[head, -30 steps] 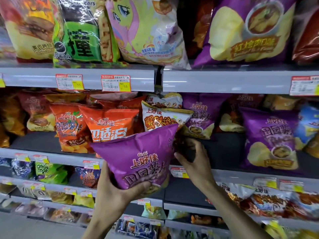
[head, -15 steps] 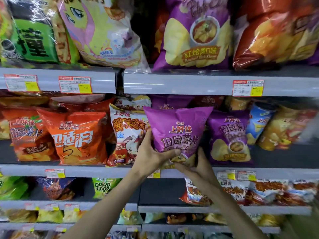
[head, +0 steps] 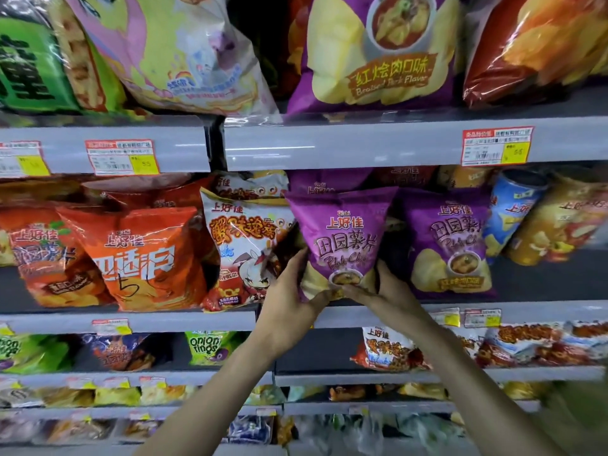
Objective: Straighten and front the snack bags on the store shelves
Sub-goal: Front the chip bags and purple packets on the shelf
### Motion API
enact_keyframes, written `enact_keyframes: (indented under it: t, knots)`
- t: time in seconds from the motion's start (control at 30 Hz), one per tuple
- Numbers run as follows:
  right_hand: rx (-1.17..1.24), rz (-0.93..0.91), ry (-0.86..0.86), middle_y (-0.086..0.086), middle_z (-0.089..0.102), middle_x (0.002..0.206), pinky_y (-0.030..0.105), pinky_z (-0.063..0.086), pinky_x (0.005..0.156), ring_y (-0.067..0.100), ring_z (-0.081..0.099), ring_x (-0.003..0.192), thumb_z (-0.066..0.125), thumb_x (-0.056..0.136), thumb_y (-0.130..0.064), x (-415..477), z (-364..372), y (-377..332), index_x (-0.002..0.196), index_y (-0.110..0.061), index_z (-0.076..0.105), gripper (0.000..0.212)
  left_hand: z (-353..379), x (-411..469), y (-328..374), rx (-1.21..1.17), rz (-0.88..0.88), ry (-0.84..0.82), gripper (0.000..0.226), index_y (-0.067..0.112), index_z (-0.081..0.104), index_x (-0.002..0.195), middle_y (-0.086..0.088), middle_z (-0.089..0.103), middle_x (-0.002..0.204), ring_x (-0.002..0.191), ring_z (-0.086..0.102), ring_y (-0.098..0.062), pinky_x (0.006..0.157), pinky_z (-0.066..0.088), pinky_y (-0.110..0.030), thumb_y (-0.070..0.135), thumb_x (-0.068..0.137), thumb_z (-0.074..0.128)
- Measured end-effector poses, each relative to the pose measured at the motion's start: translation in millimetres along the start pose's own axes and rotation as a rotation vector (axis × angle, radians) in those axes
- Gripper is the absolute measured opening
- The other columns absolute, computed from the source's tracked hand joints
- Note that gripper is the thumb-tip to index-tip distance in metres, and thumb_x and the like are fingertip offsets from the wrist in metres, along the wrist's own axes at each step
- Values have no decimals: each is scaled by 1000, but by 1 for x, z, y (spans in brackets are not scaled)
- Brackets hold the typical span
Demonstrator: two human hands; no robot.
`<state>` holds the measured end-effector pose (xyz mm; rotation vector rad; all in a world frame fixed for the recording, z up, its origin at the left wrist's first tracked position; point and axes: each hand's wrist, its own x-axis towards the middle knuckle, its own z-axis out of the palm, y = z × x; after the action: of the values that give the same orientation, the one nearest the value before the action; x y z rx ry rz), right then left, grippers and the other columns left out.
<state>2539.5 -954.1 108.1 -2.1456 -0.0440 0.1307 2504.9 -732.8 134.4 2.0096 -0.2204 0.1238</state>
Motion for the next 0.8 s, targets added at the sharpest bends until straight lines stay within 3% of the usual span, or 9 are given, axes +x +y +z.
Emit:
enact_keyframes:
  t: [0.07,0.1,0.17,0.23,0.33,0.5,0.67,0.8]
  knots:
    - [-47,34,6,-15,66,113,23,48,85,13,64,111,75,87,-59,-1,2,-3,138,-25,46,68,-4,-2,-3,50,4,-21,81,30,40,158,15,65,139,125,63,-1,97,53,-17,33,89,83]
    - [-67,40,29,-14,64,111,24,47,84,14,63,111,73,88,-62,-3,4,-6,134,-25,47,65,-6,-2,-5,66,6,-32,82,29,40,158,12,66,139,124,64,-4,98,54,-21,33,89,82]
    - [-122,27,116,-5,63,120,36,50,93,21,60,117,64,83,-76,-10,10,-10,135,-23,48,76,-11,-6,-9,117,9,-61,81,29,40,158,9,66,137,121,65,-9,100,56,-32,36,86,79]
    - [-191,-2,196,0,60,126,45,50,101,24,56,120,55,81,-83,-20,15,-10,138,-24,47,82,-16,-10,-11,182,24,-84,78,30,43,156,9,64,136,118,64,-10,99,53,-29,34,86,77]
    - [-287,-37,238,2,57,134,39,47,105,24,52,125,57,93,-68,-35,17,-16,146,-26,43,69,-24,-16,-6,255,102,-78,69,29,51,151,13,59,130,110,57,-5,91,45,-20,24,88,80]
    - [-509,-5,302,8,40,159,39,33,119,27,34,147,55,102,-55,-62,10,-19,164,-17,23,80,-23,-18,13,331,240,-124,53,29,62,140,7,65,128,114,62,-22,85,51,-32,26,90,78]
    - [-687,-23,341,8,42,160,42,36,118,28,37,146,46,101,-60,-88,-16,-17,162,-13,32,78,-2,-15,41,437,308,-153,51,38,57,143,9,63,136,123,61,-22,85,57,-36,38,94,70]
    - [-678,-56,395,6,50,152,44,41,113,28,43,140,45,96,-59,-94,-48,-11,156,-14,41,75,22,-9,59,490,328,-146,47,35,59,141,11,63,133,119,63,-22,85,57,-37,40,95,67]
